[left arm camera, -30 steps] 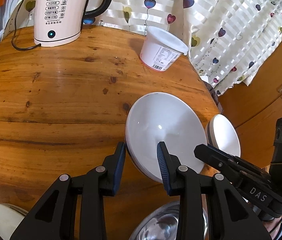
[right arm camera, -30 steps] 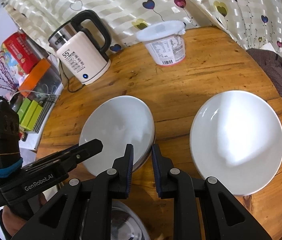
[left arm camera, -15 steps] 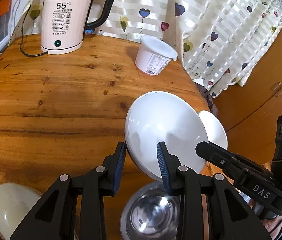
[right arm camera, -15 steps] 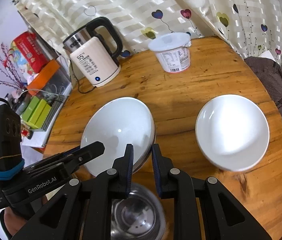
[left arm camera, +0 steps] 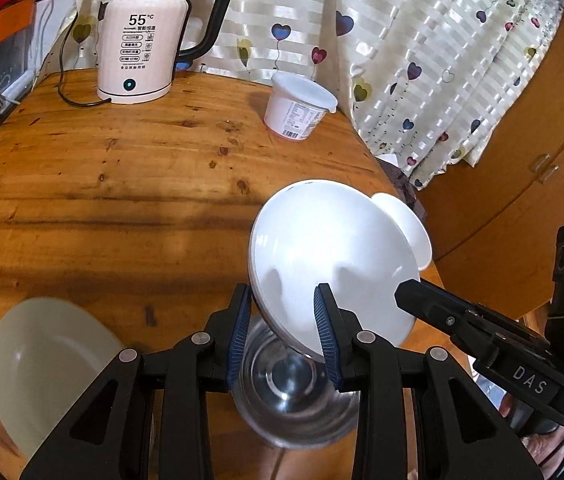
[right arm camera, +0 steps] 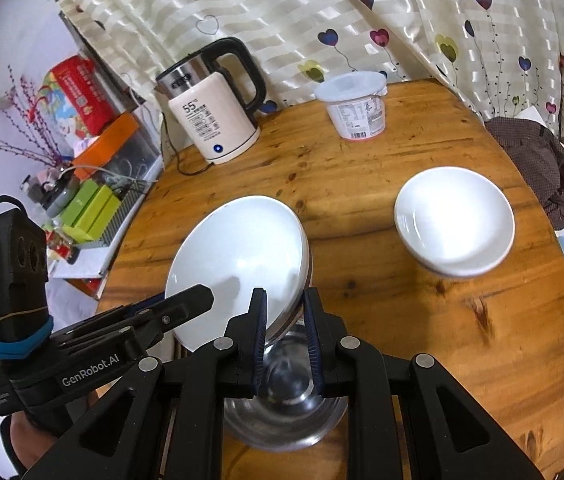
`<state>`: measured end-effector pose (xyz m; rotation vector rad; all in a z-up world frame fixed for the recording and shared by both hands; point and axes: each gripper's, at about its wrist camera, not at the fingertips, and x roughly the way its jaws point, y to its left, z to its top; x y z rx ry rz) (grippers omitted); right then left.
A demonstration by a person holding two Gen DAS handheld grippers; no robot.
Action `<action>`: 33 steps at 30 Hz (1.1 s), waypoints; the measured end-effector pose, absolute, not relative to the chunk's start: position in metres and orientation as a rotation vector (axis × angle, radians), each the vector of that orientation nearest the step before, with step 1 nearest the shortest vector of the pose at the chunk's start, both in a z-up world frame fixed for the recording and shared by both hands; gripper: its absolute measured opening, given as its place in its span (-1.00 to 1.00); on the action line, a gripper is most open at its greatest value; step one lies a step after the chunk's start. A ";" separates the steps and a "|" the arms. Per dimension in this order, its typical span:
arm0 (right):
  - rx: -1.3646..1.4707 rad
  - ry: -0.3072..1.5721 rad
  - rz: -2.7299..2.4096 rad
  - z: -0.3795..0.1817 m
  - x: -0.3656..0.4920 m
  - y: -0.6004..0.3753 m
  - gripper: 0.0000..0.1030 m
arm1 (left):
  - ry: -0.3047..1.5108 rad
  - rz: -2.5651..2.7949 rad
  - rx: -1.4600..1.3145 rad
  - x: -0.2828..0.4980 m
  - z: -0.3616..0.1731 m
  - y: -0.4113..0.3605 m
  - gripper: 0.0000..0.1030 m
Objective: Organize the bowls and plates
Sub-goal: 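Carry the white bowl over the steel bowl and lower it inside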
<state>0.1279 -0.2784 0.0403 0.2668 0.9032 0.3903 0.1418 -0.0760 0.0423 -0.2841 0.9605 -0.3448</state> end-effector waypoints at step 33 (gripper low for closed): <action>0.292 1.028 0.386 -0.009 0.095 -0.290 -0.64 | 1.064 -0.338 -0.245 0.101 0.001 -0.092 -0.34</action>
